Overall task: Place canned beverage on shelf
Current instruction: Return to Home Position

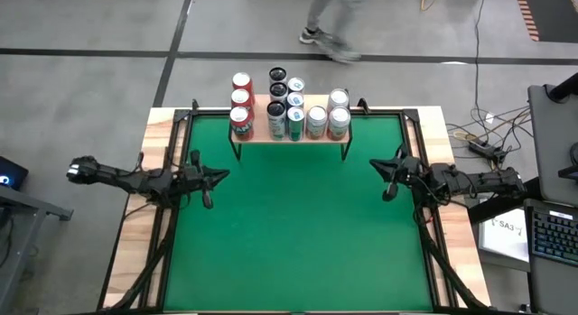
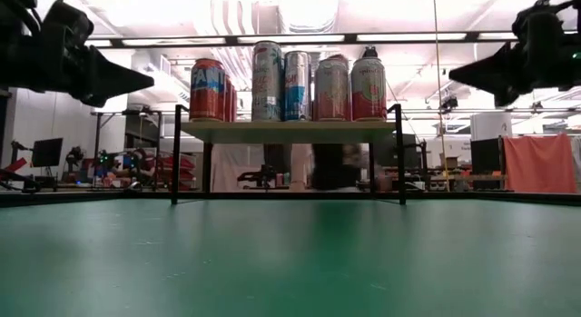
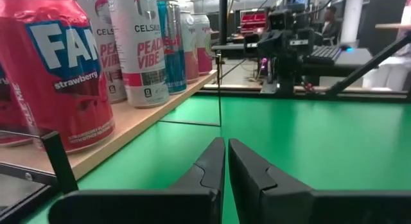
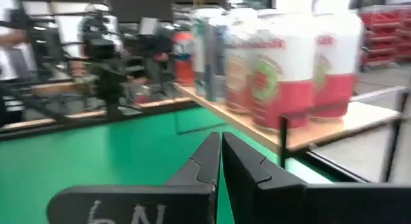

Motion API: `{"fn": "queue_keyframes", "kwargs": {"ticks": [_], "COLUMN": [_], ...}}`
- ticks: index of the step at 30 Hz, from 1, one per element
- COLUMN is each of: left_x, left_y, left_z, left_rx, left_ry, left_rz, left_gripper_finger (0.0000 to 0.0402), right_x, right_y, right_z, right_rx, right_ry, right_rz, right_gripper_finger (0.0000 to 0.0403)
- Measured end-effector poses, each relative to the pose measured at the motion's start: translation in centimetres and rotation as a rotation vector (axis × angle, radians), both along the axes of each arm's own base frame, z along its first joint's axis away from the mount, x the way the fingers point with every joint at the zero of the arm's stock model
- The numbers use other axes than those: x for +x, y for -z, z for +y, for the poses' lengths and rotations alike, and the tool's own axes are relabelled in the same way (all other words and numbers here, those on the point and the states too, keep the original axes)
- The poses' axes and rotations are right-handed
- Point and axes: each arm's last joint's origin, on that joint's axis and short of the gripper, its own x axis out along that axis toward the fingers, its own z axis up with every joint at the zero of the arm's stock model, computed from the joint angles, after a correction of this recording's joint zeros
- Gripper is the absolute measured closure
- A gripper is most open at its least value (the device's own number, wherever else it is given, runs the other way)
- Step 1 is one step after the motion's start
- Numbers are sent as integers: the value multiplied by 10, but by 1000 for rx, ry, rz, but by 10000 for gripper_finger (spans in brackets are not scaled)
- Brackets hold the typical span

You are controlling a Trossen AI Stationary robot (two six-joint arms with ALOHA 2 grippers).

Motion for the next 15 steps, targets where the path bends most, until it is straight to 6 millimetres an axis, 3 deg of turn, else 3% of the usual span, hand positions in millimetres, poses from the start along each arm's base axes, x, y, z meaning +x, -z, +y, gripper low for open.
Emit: {"fn": "queue_keyframes", "kwargs": {"ticks": [9, 15], "left_x": [-1, -2], "left_y": [0, 0], "left_z": [3, 4], "left_rx": [-16, -27], "left_ry": [-99, -145], "left_rz": [-8, -12], "left_gripper_finger": [399, 399], "right_x": [0, 0], "right_y": [1, 1], "right_z": [0, 0], "right_rx": [8, -87], "right_ry": [5, 11], "right_rz": [9, 47], "right_gripper_finger": [394, 394]}}
